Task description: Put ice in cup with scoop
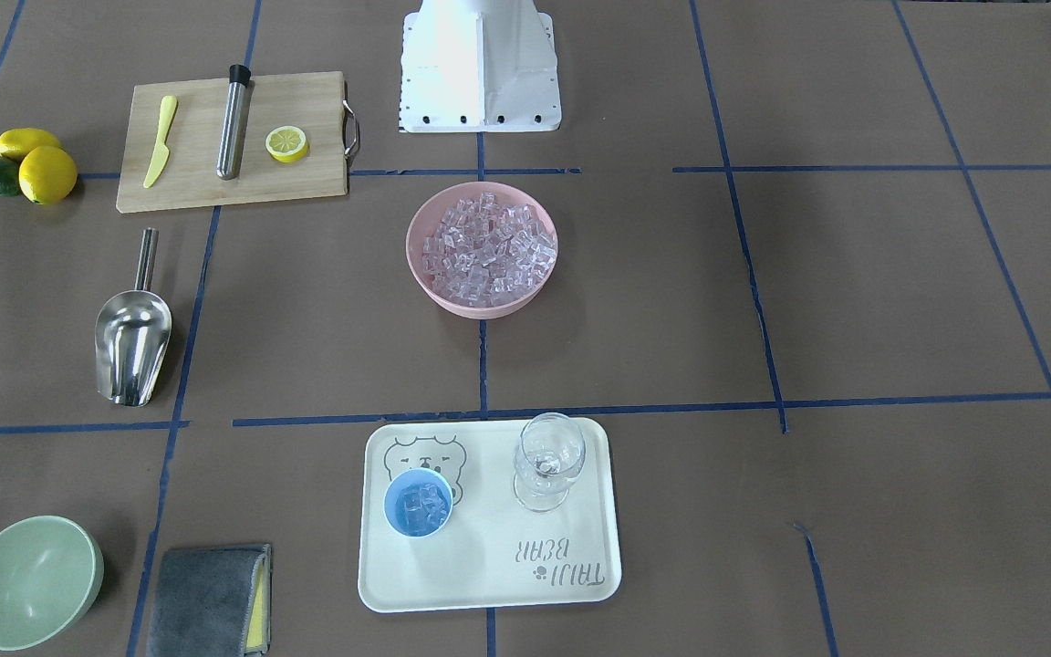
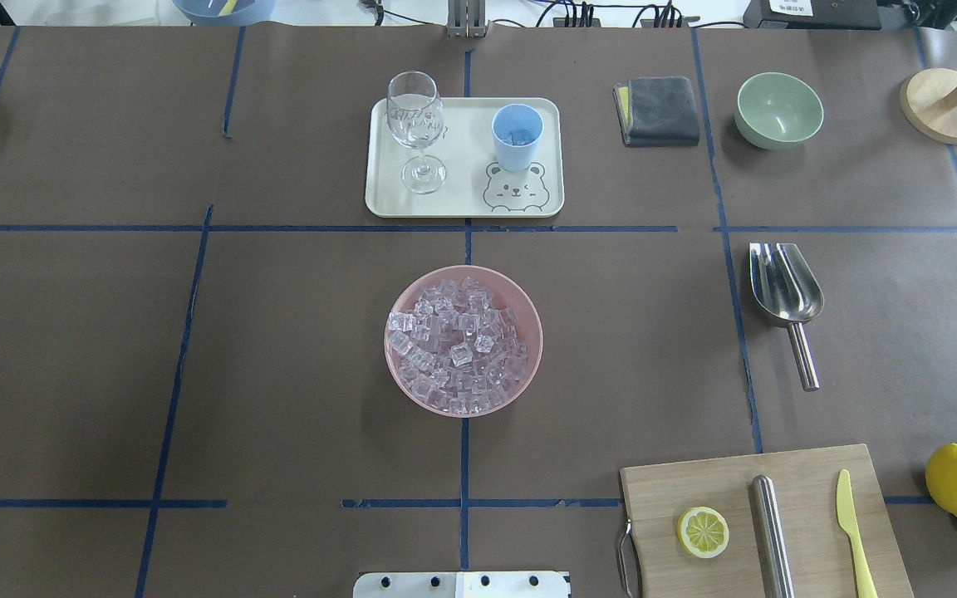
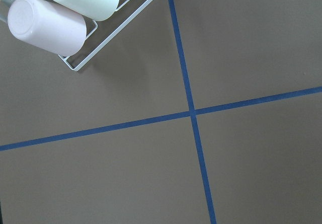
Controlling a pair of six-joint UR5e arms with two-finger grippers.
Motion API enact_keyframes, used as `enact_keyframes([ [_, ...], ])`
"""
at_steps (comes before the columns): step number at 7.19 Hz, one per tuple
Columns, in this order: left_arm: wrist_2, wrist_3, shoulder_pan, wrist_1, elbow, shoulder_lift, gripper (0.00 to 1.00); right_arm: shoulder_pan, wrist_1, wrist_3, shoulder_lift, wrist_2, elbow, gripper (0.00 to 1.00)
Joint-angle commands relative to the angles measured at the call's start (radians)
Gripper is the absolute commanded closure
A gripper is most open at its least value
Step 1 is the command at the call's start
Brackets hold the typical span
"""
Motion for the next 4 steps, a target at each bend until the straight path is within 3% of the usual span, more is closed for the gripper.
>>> enact_keyframes([
  [1,-0.043,-0.010,0.023,0.002,0.010,0.001,0.00,0.001,0.004,-0.011,-0.012,0.040,0.000,0.00],
  [2,-0.095,-0.015,0.036,0.010,0.013,0.001,0.00,0.001,0.004,-0.052,-0.014,0.049,-0.004,0.00],
  [4,-0.097,-0.015,0.047,0.008,0.013,-0.002,0.00,0.005,0.003,-0.135,-0.031,0.054,-0.013,0.00],
])
